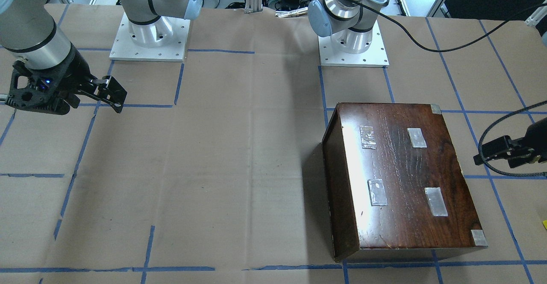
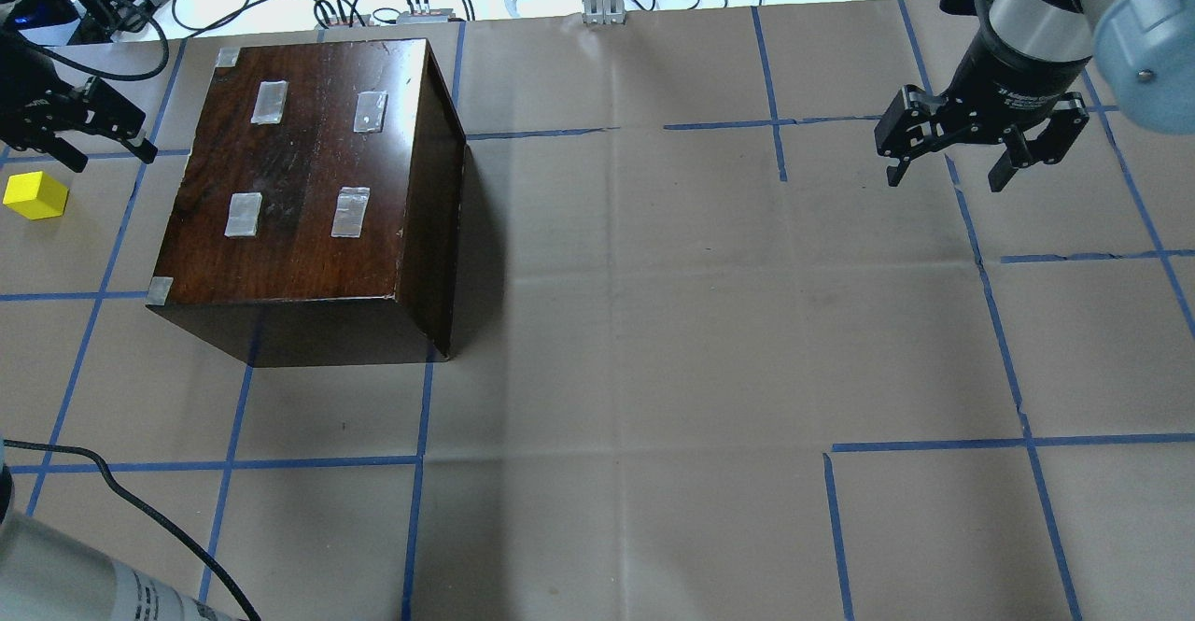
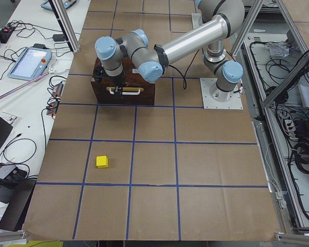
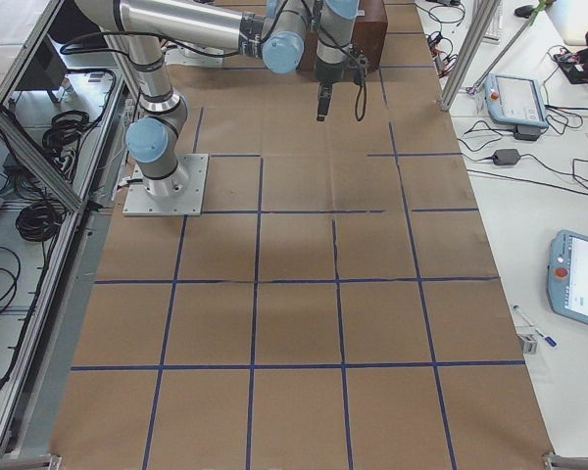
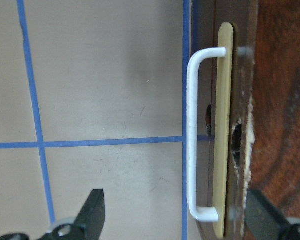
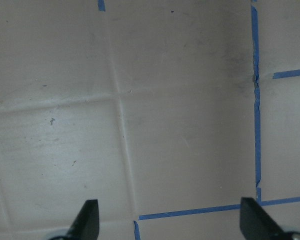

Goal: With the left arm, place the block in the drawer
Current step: 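Lower the left gripper beside the cabinet to the white drawer handle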

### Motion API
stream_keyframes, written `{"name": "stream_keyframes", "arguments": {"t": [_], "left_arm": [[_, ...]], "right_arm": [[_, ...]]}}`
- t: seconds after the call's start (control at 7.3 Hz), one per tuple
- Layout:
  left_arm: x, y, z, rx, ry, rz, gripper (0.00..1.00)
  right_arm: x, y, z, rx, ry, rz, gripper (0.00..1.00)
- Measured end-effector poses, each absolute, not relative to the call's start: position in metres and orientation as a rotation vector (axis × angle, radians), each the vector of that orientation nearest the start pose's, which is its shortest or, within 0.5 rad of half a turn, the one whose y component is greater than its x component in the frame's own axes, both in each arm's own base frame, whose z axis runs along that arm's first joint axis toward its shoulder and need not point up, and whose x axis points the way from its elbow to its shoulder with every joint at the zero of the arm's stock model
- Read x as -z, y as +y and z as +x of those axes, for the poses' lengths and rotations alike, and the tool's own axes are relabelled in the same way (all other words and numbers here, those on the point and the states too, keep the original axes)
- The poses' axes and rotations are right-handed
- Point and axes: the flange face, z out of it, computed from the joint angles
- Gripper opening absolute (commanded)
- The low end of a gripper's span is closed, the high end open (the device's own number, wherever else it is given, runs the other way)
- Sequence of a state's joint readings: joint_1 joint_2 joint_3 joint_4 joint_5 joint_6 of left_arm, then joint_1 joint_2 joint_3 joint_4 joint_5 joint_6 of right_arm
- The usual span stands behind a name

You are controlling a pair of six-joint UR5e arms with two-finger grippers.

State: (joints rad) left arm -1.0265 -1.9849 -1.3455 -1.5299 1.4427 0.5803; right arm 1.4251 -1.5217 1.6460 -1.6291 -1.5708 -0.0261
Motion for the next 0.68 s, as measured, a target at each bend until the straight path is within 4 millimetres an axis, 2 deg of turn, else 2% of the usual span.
{"name": "stream_keyframes", "arguments": {"t": [0.14,0.27,0.68], "left_arm": [[-0.344,-0.627,0.223,-0.084,3.394,0.049,0.99],[-0.329,-0.63,0.228,-0.066,3.454,0.044,0.99],[-0.312,-0.63,0.228,-0.066,3.514,0.026,0.99]], "right_arm": [[-0.432,-0.517,0.059,-0.103,3.129,0.187,1.0],[-0.432,-0.517,0.059,-0.103,3.129,0.187,1.0],[-0.432,-0.517,0.059,-0.103,3.129,0.187,1.0]]}}
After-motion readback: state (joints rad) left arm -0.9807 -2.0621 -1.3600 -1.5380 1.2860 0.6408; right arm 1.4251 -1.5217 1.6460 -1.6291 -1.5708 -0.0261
